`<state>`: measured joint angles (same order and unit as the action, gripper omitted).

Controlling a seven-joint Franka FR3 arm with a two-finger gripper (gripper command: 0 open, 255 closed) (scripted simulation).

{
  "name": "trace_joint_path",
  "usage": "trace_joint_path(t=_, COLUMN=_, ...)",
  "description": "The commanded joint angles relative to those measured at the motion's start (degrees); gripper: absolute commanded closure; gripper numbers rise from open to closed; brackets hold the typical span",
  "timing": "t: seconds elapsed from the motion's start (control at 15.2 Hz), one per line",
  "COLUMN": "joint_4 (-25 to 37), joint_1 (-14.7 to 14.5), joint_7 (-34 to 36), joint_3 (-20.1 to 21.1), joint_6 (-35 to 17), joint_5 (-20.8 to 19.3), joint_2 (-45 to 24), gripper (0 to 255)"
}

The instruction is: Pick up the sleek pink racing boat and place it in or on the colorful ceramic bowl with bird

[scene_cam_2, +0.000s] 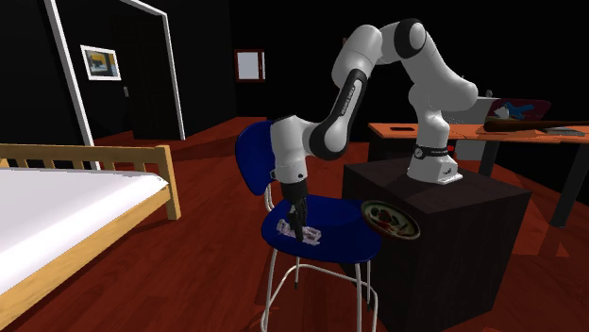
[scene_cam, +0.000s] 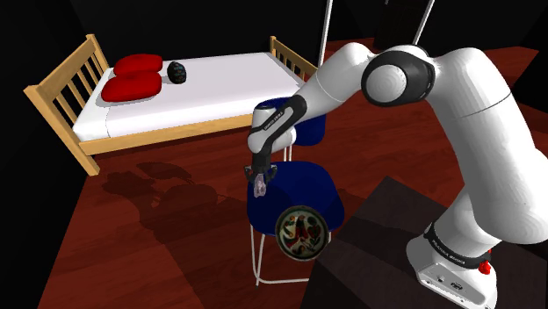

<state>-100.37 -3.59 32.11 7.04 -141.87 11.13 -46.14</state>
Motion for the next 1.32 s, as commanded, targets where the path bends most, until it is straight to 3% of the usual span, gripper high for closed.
trace_joint_path(t=0.0, joint_4=-0.43, joint_1=-0.06, joint_7=0.08, joint_3=0.05, joint_6=0.26, joint_5=0.01, joint_2=0.44, gripper=255)
trace_joint_path(t=1.25, joint_4=-3.33, joint_1=0.28, joint_7=1.9, joint_3=0.12, joint_6=8.91, joint_5=-0.16, joint_2=12.14, gripper=255)
